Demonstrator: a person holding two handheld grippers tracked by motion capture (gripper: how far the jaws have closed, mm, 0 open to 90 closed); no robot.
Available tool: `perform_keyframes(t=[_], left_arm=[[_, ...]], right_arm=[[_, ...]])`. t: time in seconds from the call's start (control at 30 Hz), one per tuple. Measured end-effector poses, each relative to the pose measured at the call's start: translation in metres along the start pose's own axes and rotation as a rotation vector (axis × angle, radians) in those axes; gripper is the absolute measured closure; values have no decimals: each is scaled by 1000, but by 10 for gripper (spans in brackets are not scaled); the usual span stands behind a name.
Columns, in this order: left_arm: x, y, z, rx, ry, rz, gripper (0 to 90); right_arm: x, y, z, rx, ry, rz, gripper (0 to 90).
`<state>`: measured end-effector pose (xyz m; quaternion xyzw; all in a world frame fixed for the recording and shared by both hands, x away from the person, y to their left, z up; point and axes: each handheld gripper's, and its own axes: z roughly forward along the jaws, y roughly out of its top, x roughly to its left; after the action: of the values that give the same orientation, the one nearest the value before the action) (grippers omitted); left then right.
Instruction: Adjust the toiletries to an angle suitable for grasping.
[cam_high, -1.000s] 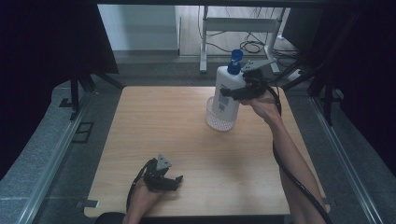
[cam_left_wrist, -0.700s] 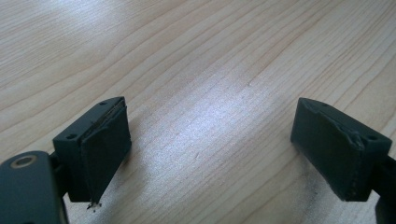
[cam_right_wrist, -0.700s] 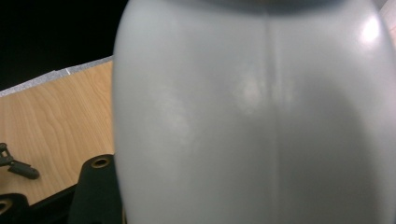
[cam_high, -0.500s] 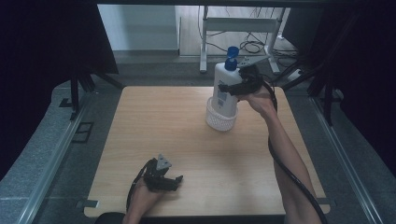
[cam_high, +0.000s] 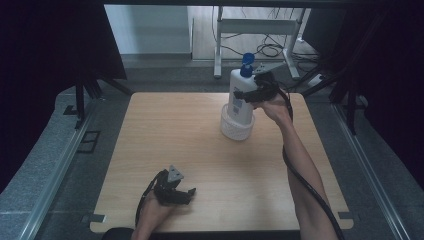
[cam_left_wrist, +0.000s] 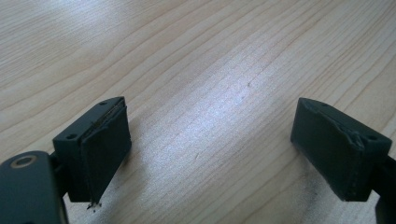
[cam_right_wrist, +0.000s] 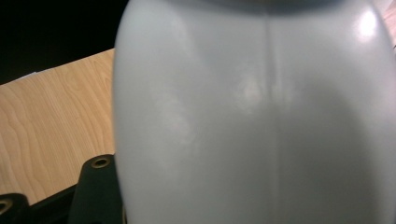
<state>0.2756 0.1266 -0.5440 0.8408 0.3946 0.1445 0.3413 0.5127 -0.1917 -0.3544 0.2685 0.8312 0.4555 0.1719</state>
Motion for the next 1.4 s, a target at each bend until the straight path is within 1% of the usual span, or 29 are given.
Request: perform_keyframes(t=[0.1,0.23,0.27,0.63,0.77,1.07,1.2,1.3,1.4], left_arm=[[0,0,0,0,0,-3,114],[0,0,0,3,-1,-5,114],[0,0,0,3,-1,0,114],[0,0,0,3,-1,-5,114],[0,0,0,2,-1,-5,114],[0,0,0,3,-2,-5,114],[0,0,0,3,-2,-6,114],[-1,0,0,3,-2,-6,114],[-1,0,0,3,-2,-6,114]], right_arm=[[-2,-6,4,2,5,1,373],[-2,-14,11,18,3,-4,373],[-1,-15,12,21,3,-3,373],[4,-24,30,40,10,-7,373],[4,-32,38,60,6,-5,373],[3,-47,49,81,6,1,373],[3,-51,54,84,10,4,372],[2,-53,55,75,15,10,372],[0,-56,55,62,26,29,370]])
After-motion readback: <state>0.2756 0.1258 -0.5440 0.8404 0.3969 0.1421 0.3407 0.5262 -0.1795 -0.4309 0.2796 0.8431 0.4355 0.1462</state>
